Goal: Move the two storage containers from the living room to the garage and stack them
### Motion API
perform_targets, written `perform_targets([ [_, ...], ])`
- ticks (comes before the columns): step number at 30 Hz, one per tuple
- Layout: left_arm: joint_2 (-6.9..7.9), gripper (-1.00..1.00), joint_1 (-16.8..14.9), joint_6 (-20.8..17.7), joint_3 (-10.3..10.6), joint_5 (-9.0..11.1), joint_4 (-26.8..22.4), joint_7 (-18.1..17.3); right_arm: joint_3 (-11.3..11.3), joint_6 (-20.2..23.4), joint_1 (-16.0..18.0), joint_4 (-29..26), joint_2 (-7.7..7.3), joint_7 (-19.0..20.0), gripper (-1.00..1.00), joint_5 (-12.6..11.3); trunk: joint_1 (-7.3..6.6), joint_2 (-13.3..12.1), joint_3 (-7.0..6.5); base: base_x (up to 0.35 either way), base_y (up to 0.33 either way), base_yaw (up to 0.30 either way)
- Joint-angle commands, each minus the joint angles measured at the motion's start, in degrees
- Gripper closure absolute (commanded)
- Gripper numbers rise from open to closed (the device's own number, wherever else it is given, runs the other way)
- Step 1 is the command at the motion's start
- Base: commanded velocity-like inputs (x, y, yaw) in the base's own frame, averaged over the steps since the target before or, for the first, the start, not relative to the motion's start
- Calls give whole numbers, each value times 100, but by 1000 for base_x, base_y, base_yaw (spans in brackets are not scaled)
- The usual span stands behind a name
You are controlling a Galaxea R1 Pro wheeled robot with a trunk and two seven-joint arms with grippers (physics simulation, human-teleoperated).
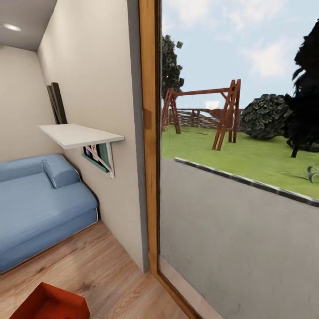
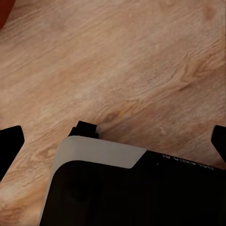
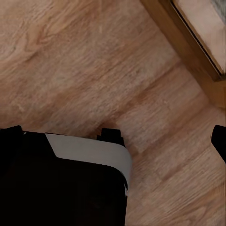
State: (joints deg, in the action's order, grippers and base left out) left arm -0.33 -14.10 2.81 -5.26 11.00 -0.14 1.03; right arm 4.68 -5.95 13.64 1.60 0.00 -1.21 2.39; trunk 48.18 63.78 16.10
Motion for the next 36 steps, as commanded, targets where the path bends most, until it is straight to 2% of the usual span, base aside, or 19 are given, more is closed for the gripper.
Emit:
perform_targets([
  [1,-2,-100,-5,18,-44,-1,5,11,42,-29,8,17,0,-14,-100,25,0,5,7,0,0,282],
  [36,-2,-100,-5,26,-45,-4,5,11,42,-29,8,16,-9,-20,-100,25,0,5,7,0,0,282],
])
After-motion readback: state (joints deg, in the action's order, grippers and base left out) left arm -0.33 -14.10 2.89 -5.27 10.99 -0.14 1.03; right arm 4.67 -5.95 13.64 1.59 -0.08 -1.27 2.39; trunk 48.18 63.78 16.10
